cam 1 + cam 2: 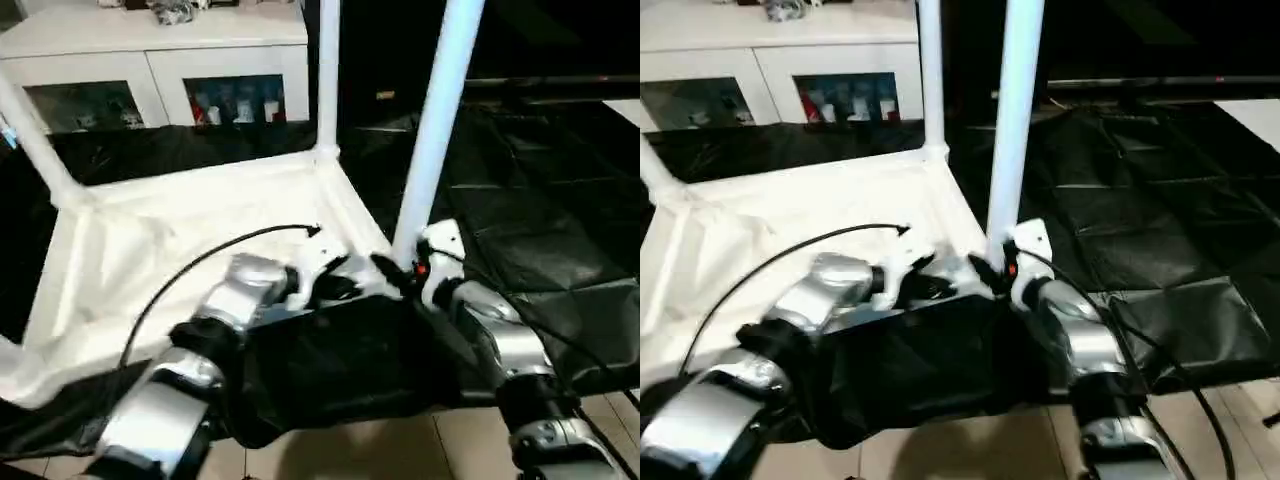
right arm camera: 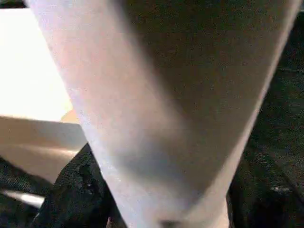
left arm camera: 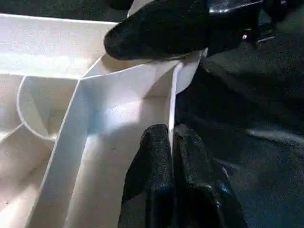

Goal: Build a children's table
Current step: Rotate leg to tighten

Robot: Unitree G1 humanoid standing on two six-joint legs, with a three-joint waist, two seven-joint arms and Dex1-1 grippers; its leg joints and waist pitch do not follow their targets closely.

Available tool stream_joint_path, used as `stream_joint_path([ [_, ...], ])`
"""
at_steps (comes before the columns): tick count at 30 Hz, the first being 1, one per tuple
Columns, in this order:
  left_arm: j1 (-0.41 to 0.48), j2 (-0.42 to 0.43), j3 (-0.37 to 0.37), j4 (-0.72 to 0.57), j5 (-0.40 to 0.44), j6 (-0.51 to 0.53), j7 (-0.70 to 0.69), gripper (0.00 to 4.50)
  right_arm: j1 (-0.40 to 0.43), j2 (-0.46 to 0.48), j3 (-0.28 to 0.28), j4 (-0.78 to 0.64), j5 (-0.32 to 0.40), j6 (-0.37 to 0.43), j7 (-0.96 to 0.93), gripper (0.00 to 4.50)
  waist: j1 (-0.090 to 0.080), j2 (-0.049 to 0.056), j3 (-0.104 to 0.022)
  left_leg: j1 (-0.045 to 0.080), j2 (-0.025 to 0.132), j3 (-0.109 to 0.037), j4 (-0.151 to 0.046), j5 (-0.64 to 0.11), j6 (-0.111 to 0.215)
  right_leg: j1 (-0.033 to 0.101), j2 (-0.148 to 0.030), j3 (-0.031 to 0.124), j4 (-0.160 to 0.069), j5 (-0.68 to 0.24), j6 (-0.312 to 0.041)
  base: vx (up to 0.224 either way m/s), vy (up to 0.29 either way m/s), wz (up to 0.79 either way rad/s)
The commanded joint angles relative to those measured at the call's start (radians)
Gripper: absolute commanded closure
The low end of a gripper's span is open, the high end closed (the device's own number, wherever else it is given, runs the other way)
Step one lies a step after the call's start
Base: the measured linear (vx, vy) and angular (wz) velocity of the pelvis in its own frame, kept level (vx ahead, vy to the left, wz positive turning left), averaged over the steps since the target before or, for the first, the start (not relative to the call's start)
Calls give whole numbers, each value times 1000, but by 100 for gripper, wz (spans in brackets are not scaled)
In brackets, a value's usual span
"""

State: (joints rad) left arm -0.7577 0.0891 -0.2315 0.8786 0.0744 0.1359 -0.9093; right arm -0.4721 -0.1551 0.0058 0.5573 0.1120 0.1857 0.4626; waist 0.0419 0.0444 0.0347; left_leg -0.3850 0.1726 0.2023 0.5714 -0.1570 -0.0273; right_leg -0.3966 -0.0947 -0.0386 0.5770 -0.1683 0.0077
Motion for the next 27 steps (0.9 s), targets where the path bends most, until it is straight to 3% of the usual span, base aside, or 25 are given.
stream_joint_path([
  [1, -23, -81, 32, 1, -39, -9, 85, 450, 25, 77, 111, 23, -22, 42, 61, 185, -1, -23, -53, 21, 45, -23, -64, -296, 46, 31, -50, 27, -77, -295, -202, 0, 0, 0],
  [2, -20, -85, 29, -3, -40, -10, 82, 450, 28, 79, 118, 19, -18, 38, 80, 129, 0, -21, -55, 19, 45, -23, -63, -282, 55, 33, -51, 26, -76, -293, -201, 0, 0, 0],
  [6, -12, -84, 20, 1, -34, -27, 47, 450, 41, 89, 110, -7, 27, 42, 150, 94, 1, -18, -55, 19, 48, -26, -66, -293, 59, 33, -50, 24, -78, -319, -195, 0, 0, 0],
  [7, -4, -72, 13, -7, -35, -32, 15, 450, 50, 75, 124, -27, 30, 47, 183, 94, 1, -12, -54, 19, 48, -26, -67, -302, 55, 33, -48, 23, -80, -322, -192, 0, 0, 0],
  [9, 30, -24, -10, -53, -45, -38, -92, 450, 85, 7, 174, -93, 20, 36, 285, 94, 1, -12, -55, 18, 49, -26, -68, -307, 53, 34, -47, 24, -78, -297, -193, 0, 0, 0],
  [10, 35, -16, -14, -61, -47, -38, -110, 450, 91, -5, 182, -105, 20, 33, 302, 94, 7, 1, -56, 19, 50, -30, -70, -306, 52, 37, -50, 23, -76, -290, -196, 0, 0, 0],
  [12, 60, 23, -31, -103, -57, -41, -195, 450, 115, -60, 192, -153, 38, 30, 380, 94, 11, -7, -56, 14, 50, -26, -66, -296, 72, 43, -48, 21, -73, -250, -208, 0, 0, 0],
  [14, 75, 54, -44, -132, -64, -45, -256, 450, 128, -102, 191, -180, 54, 27, 436, 94, 12, -1, -54, 12, 51, -25, -67, -294, 78, 41, -49, 21, -73, -264, -211, 0, 0, 0],
  [17, 89, 102, -61, -160, -64, -46, -329, 450, 142, -156, 190, -214, 72, 20, 519, 94, 18, 4, -56, 19, 56, -26, -69, -319, 57, 37, -48, 18, -75, -298, -216, 0, 0, 0],
  [24, 118, 179, -60, -215, -71, -37, -435, 450, 156, -250, 168, -277, 104, 27, 654, 94, 22, 8, -59, 18, 59, -24, -68, -301, 63, 37, -47, 18, -62, -196, -255, 0, 0, 0],
  [26, 122, 187, -58, -223, -74, -34, -443, 450, 155, -258, 169, -279, 108, 27, 668, 94, 23, 7, -59, 19, 59, -24, -68, -303, 61, 38, -48, 18, -63, -202, -255, 0, 0, 0],
  [27, 129, 195, -58, -234, -80, -31, -454, 450, 151, -268, 169, -274, 114, 28, 690, 94, 25, -2, -58, 17, 58, -24, -68, -302, 61, 38, -50, 19, -62, -222, -253, 0, 0, 0],
])
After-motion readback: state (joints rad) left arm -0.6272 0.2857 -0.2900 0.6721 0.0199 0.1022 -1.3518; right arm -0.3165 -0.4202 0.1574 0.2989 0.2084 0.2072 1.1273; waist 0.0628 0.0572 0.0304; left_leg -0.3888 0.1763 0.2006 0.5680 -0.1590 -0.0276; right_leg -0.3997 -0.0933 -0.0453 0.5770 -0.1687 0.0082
